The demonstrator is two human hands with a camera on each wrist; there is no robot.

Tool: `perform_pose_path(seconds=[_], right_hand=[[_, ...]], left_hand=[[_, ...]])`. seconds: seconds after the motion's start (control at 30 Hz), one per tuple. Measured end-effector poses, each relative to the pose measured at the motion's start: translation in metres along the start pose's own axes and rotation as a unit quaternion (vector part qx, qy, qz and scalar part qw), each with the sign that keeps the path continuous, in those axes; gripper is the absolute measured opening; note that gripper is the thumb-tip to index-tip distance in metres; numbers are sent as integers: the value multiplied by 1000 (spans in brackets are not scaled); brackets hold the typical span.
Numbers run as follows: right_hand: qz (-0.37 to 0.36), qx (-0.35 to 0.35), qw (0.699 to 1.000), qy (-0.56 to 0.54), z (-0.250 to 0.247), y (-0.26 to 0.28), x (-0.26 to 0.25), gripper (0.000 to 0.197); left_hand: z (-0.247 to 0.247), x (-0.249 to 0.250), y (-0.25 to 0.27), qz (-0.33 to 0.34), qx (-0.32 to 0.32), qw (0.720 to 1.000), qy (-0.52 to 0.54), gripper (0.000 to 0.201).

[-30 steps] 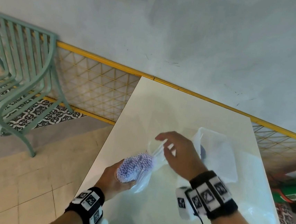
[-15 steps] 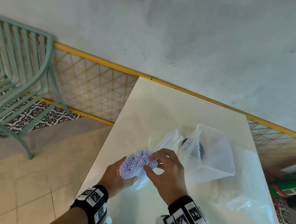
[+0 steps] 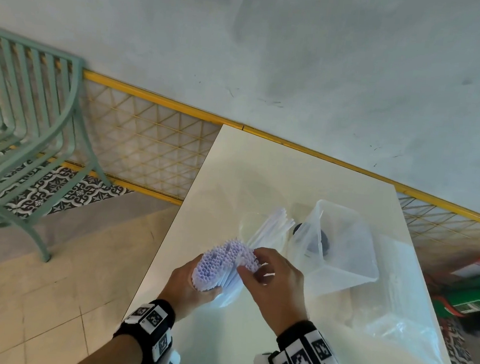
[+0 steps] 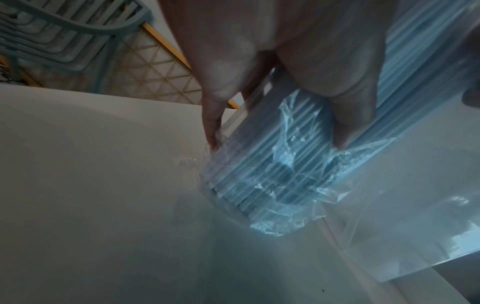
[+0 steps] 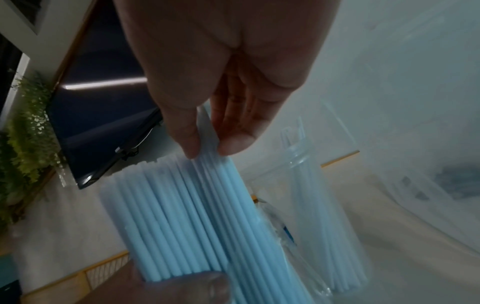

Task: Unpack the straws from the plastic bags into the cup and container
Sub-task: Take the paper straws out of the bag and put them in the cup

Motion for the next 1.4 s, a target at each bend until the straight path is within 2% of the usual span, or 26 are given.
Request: perform_pose_path(seconds=[0.17,0.33,0.47,0.6,0.7,0.9,1.0,1.13,1.27,1.33,1.4], right_hand=[[-48,45,997,-32,-6,-1,-3,21],[-38,51,997,-49,1,0,0,11],[-58,38,996,-58,0,-2,-8,2],[-25,33,997,-59,-3,-6,-8,9],[-37,22,997,-59,-4,-9,-9,21],[-80,30,995,-47,-9,-18,-20,12],[-69,27,995,-67,-10,-23,-24,6],[-46,12,996,-71,0,-24,-17,8],[-99,33,994,-40,-3,-27,-20,15],[-102,38,992,-60,-8,-29,-23,16],[-85,15,993,-82,-6,-29,-22,20]], left_hand=[[-2,-1,-1,0,-3,1000,-4,53],[-2,2,1,10,-11,1000,-10,49],[-2,4,1,18,-16,1000,-7,50],[-3,2,0,13,-12,1000,-2,50],[-2,0,-1,9,-10,1000,-6,50],[-3,-3,-1,11,-11,1000,7,54],[-2,-6,-1,9,-10,1000,10,55],[-2,-7,-2,10,-10,1000,5,56],[-3,-5,-2,12,-10,1000,-6,53],[-3,-5,-2,11,-9,1000,-5,53],[-2,-5,-1,9,-10,1000,-4,51]])
Point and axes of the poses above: each hand's wrist, its own y-axis away from the middle knuckle, its own z-axis out of the palm, x = y × z, the point moved 3 cm from there along -y, towards the middle knuckle, and after that the axes turned 6 degrees about y, right-handed, at the moved point
